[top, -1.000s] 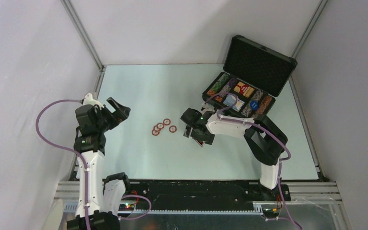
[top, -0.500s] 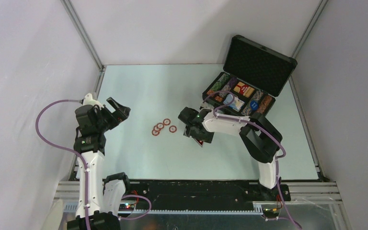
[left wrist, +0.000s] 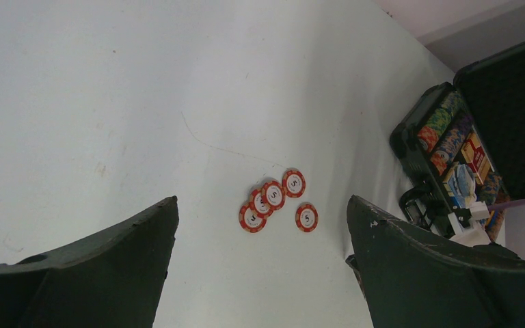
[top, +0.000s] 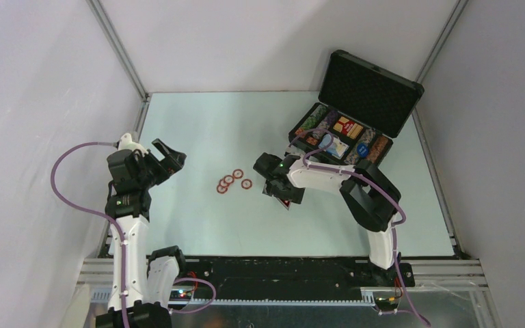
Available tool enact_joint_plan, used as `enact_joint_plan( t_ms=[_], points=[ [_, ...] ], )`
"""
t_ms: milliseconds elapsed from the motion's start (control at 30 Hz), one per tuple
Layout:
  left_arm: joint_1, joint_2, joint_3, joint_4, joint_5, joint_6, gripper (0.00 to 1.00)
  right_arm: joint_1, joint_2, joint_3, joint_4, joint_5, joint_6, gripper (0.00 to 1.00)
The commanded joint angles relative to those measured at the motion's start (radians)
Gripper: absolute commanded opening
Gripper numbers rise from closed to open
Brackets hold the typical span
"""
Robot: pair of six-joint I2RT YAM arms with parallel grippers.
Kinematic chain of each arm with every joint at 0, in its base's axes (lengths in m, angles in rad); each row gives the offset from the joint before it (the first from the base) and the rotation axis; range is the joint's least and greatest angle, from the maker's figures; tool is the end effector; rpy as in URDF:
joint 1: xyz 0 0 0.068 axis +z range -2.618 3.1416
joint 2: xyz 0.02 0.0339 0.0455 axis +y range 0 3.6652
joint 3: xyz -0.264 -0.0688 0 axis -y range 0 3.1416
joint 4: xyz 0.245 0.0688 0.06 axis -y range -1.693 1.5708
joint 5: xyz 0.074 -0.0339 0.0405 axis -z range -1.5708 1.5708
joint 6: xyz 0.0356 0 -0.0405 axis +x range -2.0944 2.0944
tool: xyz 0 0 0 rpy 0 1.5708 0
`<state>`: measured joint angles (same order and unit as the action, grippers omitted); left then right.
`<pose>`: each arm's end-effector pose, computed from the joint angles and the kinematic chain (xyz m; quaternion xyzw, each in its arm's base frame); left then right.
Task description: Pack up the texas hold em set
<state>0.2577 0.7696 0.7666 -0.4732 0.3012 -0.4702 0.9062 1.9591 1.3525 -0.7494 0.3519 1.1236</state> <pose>0.1686 0.0335 0.3070 -0.2276 0.8168 -0.1820 0.4980 0.2430 0.2903 0.1625 0.1248 0.9711 -0.0022 0.2035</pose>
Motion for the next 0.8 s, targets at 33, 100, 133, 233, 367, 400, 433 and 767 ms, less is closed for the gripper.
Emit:
enact_joint_plan(
  t_ms=[33,100,133,233,367,400,433,767],
  points=[
    [0.005,-0.013,-0.002,0.031,0.012,0.000,0.97,-0.001,0.054,-0.001,-0.012,0.020,0.003,0.85],
    [0.006,-0.014,-0.002,0.031,0.012,0.000,0.97,0.000,0.057,-0.001,-0.011,0.021,0.000,0.85],
    [0.006,-0.013,-0.002,0.031,0.014,-0.001,0.97,0.000,0.061,-0.001,-0.011,0.022,0.000,0.85],
    [0.005,-0.013,-0.003,0.031,0.015,0.001,0.97,0.000,0.072,0.008,-0.020,0.025,-0.007,0.84],
    [0.005,-0.012,-0.003,0.031,0.016,0.001,0.97,0.001,0.093,0.025,-0.046,0.033,-0.009,0.84],
    [0.005,-0.011,-0.003,0.031,0.015,0.001,0.97,0.001,0.098,0.027,-0.049,0.034,-0.010,0.84],
    [0.005,-0.012,-0.002,0.030,0.015,0.000,0.97,0.002,0.099,0.027,-0.050,0.033,-0.009,0.83],
    [0.006,-0.010,-0.001,0.031,0.017,-0.001,0.97,0.001,0.100,0.027,-0.052,0.042,-0.004,0.76]
  ],
)
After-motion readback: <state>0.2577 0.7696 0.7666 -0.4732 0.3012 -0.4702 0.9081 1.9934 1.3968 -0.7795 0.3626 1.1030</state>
